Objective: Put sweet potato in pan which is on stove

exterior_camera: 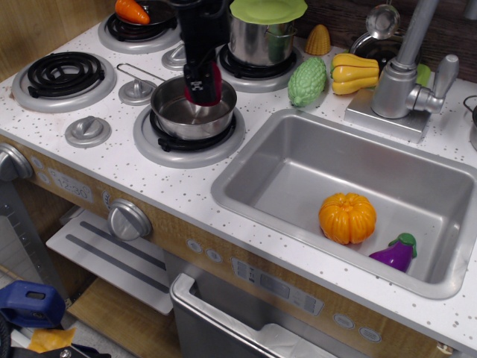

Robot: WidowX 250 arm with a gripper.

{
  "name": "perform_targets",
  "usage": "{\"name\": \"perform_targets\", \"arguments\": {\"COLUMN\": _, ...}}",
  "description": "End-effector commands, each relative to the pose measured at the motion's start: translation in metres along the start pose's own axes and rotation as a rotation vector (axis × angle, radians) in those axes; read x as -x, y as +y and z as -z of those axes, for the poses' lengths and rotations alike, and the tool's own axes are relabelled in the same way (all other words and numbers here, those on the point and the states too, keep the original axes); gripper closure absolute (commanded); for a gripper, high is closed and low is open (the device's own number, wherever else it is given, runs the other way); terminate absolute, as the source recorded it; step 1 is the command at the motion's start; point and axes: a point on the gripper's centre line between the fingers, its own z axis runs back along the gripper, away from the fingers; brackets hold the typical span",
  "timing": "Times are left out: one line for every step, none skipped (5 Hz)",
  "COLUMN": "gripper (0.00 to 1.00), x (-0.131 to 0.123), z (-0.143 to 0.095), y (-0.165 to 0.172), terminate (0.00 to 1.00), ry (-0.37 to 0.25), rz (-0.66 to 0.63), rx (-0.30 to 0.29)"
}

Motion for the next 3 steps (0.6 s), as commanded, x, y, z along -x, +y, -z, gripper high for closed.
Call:
{"name": "perform_targets", "arguments": {"gripper": 0.0, "x": 0.0005, "z": -0.0248, "y": 0.0117, "terminate": 0.0, "ry": -0.027, "rz": 0.027, "rx": -0.092}}
{"name": "perform_targets", "arguments": {"gripper": 0.0, "x": 0.0005, "z": -0.0248, "y": 0.0117, "terminate": 0.0, "ry": -0.027, "rz": 0.027, "rx": -0.092}}
{"name": "perform_targets", "arguments": {"gripper": 0.0, "x": 0.0005, "z": -0.0248, "y": 0.0117, "terminate": 1.0, "ry": -0.027, "rz": 0.027, "rx": -0.092}}
